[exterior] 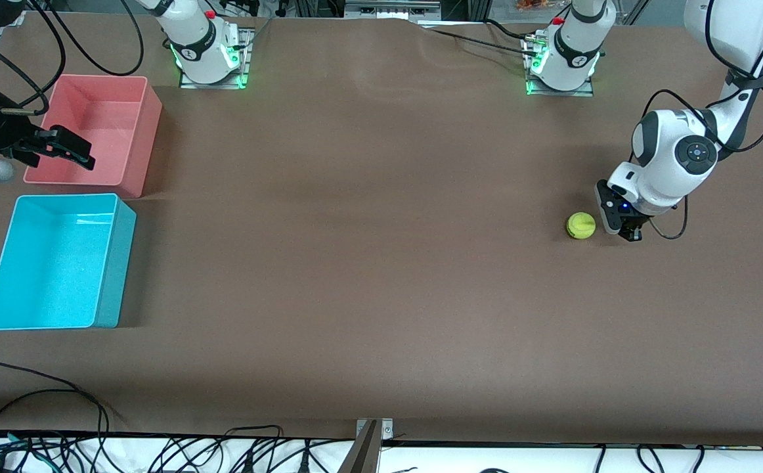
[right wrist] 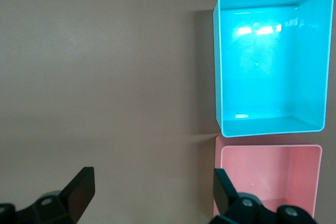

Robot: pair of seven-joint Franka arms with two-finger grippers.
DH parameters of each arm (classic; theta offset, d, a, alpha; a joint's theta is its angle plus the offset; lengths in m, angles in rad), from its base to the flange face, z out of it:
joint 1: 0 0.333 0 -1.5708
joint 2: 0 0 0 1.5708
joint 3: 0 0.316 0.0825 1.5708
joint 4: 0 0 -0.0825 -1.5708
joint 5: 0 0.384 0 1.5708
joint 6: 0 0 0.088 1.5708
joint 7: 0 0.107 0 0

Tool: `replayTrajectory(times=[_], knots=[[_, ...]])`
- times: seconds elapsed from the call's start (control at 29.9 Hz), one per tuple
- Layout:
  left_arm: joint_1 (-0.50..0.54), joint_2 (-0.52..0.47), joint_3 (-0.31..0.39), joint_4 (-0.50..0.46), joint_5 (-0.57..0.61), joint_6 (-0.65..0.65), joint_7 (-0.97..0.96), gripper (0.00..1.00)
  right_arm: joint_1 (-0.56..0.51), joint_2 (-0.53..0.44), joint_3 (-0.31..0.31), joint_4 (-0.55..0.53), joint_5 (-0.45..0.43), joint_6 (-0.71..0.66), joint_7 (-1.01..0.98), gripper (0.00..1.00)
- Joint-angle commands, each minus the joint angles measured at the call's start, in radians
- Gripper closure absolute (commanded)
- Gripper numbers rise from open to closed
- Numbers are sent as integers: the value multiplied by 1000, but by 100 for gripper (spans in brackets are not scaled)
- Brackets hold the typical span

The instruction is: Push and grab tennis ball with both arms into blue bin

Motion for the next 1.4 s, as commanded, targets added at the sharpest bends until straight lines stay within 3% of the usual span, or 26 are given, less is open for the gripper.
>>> replayTrajectory(times=[0.0, 1.37], knots=[[9, 5, -5, -1, 18, 16, 13, 100, -2, 10, -1, 27, -6, -24, 5, 0], [-5, 28, -11, -2, 10, 37, -20, 100, -3, 12, -4, 27, -5, -24, 3, 0]])
